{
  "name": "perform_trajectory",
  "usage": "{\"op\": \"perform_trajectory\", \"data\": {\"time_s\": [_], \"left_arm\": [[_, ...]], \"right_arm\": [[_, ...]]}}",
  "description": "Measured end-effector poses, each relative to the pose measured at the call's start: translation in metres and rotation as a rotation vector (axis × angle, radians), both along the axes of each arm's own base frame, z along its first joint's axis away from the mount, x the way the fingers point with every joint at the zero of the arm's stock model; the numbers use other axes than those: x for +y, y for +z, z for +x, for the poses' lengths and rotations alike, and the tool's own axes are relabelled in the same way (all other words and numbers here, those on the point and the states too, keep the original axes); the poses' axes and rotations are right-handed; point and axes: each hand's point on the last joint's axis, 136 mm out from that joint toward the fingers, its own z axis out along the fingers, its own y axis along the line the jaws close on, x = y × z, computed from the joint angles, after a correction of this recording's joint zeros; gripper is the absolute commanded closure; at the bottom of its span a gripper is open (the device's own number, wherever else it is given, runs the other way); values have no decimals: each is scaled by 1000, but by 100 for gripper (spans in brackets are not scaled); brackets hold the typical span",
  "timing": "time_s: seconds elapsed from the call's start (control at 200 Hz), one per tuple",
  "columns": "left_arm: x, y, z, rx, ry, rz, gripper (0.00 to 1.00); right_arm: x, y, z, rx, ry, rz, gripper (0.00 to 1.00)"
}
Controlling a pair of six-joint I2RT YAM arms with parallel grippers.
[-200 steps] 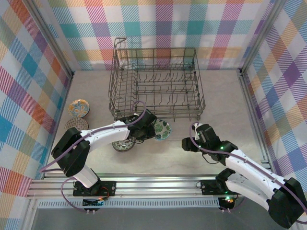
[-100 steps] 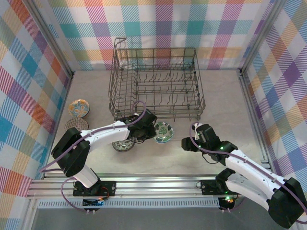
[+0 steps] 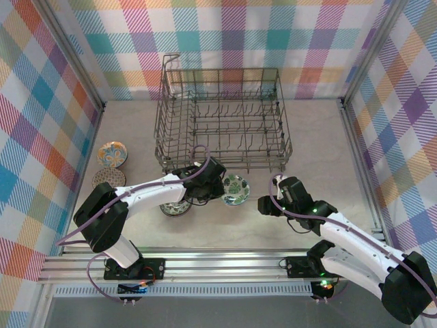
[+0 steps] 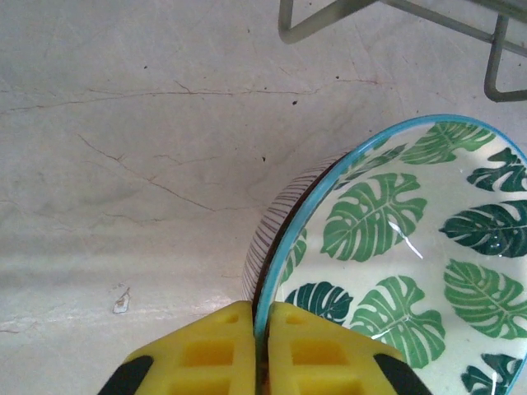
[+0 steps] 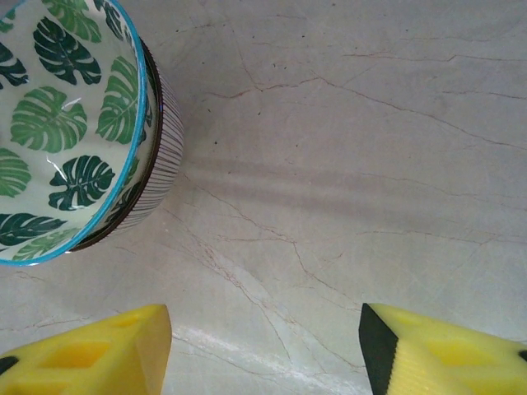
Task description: Load the bowls into the dish rack
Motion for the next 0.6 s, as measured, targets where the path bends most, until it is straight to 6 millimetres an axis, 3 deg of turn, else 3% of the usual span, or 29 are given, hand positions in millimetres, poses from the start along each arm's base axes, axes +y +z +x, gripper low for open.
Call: {"op": "perform_trajectory", "data": {"time_s": [0.6], "left_arm": [[-4, 0, -4, -7, -16, 8, 84]], "right_arm": [[1, -5, 1, 14, -1, -9, 30]]}}
